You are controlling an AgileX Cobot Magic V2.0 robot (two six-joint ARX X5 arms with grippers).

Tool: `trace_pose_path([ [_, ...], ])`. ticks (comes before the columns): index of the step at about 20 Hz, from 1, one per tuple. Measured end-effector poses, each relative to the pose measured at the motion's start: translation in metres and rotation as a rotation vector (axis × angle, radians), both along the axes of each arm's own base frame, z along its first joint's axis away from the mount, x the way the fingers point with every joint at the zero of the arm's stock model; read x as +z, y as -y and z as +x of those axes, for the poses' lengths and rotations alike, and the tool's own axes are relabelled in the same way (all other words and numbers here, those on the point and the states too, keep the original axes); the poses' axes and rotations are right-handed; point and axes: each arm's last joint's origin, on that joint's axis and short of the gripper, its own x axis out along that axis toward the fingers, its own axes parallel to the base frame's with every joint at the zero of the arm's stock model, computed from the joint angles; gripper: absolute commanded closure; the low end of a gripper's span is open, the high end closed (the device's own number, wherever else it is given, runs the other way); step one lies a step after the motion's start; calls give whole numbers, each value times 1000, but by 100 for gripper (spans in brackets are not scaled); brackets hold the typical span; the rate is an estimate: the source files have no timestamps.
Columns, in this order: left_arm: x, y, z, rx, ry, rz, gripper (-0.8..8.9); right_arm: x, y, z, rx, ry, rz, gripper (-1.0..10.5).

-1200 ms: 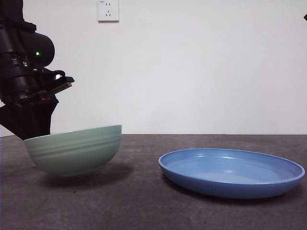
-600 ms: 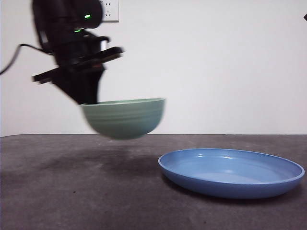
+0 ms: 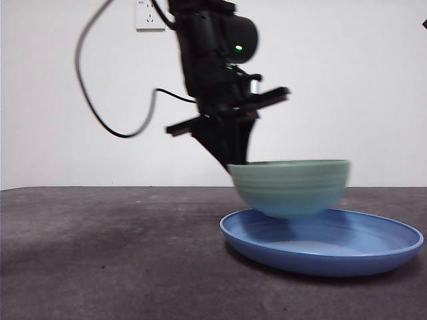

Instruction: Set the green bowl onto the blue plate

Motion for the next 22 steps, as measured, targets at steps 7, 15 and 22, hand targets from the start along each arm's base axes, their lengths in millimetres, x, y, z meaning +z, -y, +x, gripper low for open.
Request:
trace_pose_path([
  [7,-16,22,-8,-41,1,41,805,0,0,0,0,0,0,325],
  [15,-26,25,-11,-95,-24,79,805,0,0,0,0,0,0,325],
  [22,-26,27,-11,-102,-11,70,657,0,0,0,0,0,0,325],
])
